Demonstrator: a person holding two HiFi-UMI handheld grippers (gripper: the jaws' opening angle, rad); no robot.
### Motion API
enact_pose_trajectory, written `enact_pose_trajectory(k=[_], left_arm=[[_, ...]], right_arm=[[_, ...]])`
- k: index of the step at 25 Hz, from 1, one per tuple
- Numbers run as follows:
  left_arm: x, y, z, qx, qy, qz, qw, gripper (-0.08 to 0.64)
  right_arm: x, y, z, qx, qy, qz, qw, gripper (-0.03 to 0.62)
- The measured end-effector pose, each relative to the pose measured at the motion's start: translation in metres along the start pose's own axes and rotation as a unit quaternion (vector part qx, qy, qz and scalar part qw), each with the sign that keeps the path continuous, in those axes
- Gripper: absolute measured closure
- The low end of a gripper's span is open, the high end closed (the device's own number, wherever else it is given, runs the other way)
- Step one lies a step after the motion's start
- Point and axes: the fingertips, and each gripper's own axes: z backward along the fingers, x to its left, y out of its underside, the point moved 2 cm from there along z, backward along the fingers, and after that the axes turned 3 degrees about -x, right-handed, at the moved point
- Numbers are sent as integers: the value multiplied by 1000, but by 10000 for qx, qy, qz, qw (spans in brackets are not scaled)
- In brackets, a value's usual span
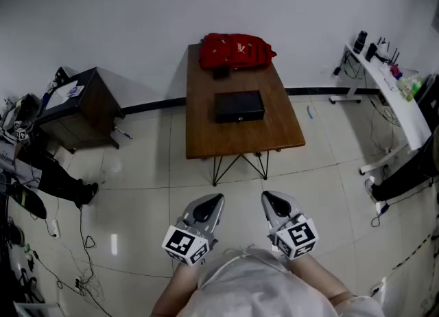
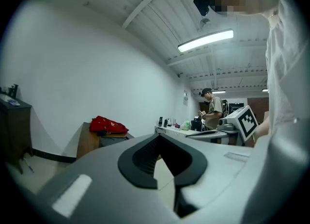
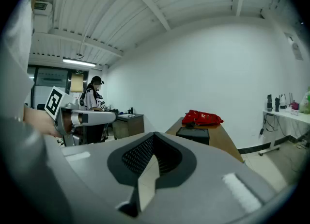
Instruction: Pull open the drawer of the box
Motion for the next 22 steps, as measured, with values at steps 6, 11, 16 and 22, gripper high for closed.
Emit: enact_pose_trajectory(k=[6, 11, 16, 22], left_arm=[[29, 4, 19, -58, -168, 39, 9998, 554], [48, 10, 28, -33, -201, 81, 9998, 554], [70, 17, 16, 34, -286, 189, 9994, 554], [108, 24, -27, 184, -348, 210, 9990, 554]], right_arm=[[20, 11, -18, 64, 35, 191, 9998, 584], [35, 19, -37, 143, -60, 171, 9997, 584], [18, 17, -62, 170, -59, 112, 9998, 584], [-19, 24, -112, 269, -131, -162, 9994, 584]])
